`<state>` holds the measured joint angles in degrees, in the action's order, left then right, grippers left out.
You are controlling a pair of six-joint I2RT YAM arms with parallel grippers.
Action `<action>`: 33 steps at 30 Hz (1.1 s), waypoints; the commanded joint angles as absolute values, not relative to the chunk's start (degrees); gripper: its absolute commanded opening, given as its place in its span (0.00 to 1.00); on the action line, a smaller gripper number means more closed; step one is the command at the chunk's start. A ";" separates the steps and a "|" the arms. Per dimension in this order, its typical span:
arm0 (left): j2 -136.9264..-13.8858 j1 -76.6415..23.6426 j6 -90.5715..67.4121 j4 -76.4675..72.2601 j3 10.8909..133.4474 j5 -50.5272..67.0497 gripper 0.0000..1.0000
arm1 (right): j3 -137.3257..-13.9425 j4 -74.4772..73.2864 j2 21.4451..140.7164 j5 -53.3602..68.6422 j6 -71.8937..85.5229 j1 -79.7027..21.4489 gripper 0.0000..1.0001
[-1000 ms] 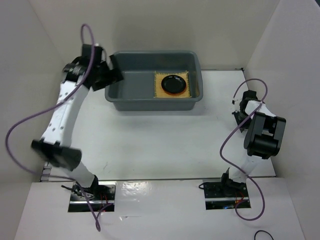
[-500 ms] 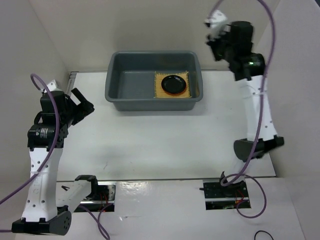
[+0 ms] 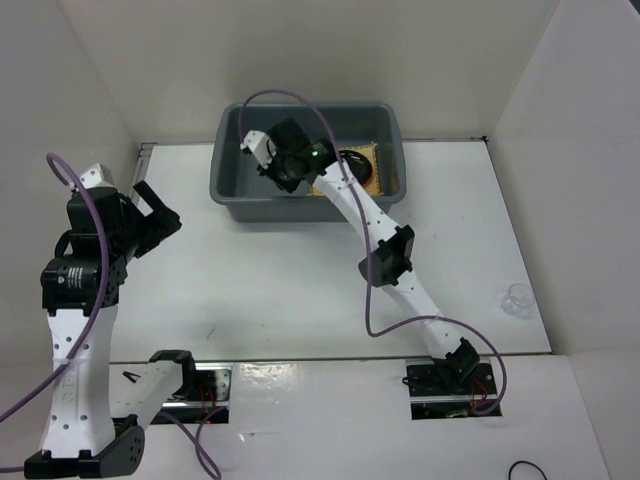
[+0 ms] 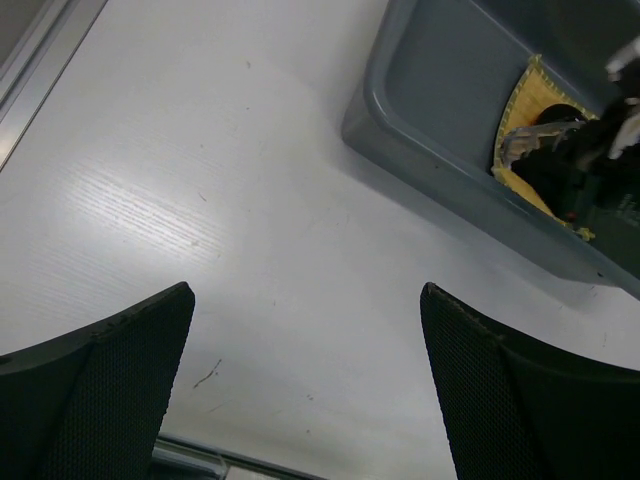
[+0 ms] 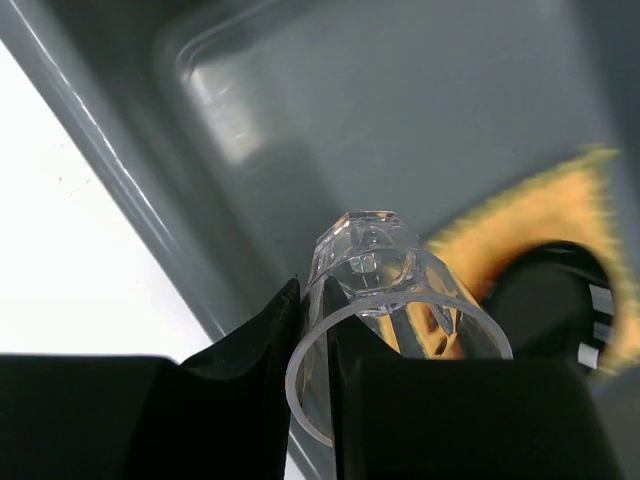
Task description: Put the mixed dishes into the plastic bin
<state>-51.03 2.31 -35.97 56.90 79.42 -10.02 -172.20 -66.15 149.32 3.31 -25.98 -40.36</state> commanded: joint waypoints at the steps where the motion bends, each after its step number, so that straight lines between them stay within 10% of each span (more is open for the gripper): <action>1: -49.75 2.72 -35.07 59.76 80.77 -10.81 1.00 | -176.49 -65.57 149.32 4.13 -24.17 -40.69 0.00; 16: -48.60 2.72 -37.00 67.05 77.09 -10.81 1.00 | -179.82 -61.88 165.32 4.13 -28.21 -39.64 0.00; 33: -47.55 2.72 -38.06 65.21 71.02 -9.76 1.00 | -179.82 -57.39 167.61 0.89 -30.07 -37.97 0.28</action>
<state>-48.16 2.35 -37.74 67.24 71.83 -10.20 -179.11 -58.65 169.01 2.07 -29.98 -38.26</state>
